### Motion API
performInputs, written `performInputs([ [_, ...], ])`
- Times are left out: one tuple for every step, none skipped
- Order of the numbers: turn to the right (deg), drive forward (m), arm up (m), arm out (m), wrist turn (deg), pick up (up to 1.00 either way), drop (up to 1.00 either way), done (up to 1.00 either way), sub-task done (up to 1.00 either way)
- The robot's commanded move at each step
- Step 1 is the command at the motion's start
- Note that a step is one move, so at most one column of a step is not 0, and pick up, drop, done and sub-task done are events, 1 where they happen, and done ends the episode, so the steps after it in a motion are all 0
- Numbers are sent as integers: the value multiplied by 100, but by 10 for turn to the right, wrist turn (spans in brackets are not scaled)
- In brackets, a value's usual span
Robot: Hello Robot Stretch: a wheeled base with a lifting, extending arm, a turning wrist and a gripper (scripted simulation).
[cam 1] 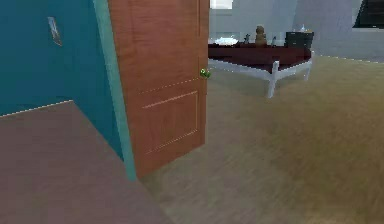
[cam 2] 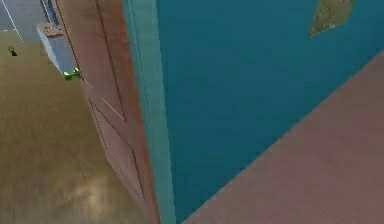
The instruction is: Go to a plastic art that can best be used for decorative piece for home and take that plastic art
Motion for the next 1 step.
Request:
performInputs([
  [0,45,0,0,0,0,0,0,0],
])
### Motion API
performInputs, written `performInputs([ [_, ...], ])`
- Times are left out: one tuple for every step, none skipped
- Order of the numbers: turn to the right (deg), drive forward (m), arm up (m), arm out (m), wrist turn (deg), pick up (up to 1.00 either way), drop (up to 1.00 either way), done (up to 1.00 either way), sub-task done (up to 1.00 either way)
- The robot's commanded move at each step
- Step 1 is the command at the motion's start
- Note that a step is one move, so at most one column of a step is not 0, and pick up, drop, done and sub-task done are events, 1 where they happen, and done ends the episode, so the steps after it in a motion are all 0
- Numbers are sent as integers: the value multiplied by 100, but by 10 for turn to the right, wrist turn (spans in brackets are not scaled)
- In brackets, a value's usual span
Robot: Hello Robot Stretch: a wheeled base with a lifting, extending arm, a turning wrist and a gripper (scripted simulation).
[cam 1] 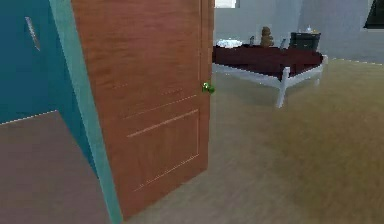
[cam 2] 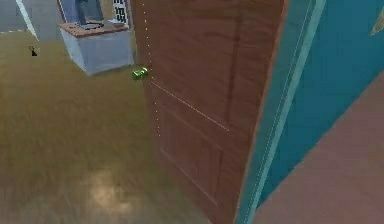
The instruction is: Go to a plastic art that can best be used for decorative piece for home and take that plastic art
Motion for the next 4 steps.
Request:
performInputs([
  [420,0,0,0,0,0,0,0,0],
  [0,100,0,0,0,0,0,0,0],
  [0,100,0,0,0,0,0,0,0],
  [0,100,0,0,0,0,0,0,0],
])
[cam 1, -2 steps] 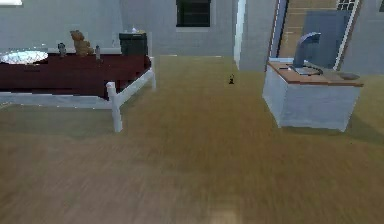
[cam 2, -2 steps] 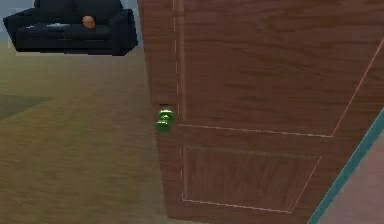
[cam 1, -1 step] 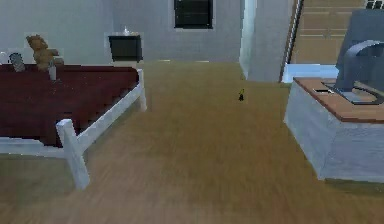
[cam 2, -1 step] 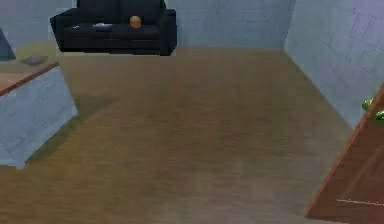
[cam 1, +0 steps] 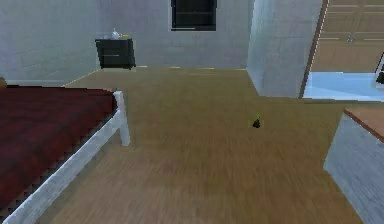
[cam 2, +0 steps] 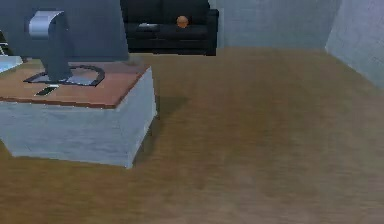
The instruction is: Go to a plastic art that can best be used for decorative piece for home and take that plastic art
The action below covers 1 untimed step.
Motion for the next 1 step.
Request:
performInputs([
  [0,100,0,0,0,0,0,0,0],
])
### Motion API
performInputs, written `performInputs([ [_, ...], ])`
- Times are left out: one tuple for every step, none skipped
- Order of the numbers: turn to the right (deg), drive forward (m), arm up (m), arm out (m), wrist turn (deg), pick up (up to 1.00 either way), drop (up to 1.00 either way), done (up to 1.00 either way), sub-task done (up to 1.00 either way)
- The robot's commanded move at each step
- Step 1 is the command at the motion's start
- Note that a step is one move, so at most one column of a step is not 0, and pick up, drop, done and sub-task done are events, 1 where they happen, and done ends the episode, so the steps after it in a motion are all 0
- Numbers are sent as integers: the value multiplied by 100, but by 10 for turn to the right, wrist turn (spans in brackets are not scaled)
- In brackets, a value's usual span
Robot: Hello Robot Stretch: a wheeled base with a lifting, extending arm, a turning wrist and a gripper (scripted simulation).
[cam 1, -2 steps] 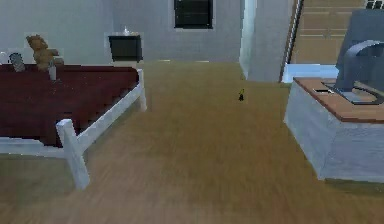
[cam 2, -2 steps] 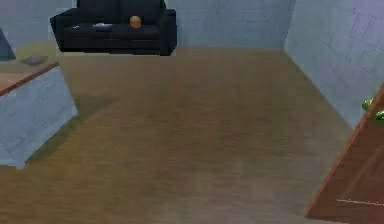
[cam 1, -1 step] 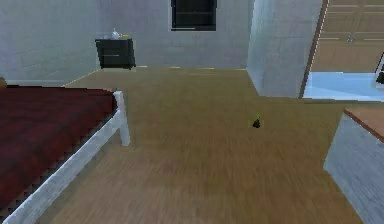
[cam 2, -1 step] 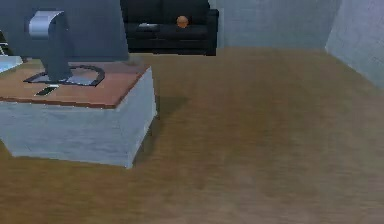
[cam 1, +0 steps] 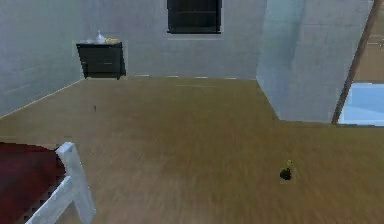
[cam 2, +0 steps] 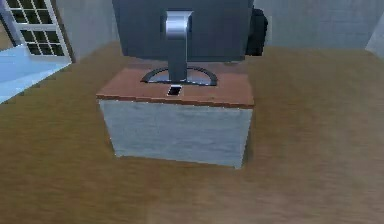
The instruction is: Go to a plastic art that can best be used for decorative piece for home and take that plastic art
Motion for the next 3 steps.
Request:
performInputs([
  [0,100,0,0,0,0,0,0,0],
  [0,30,0,0,0,0,0,0,0],
  [-180,0,0,0,0,0,0,0,0],
])
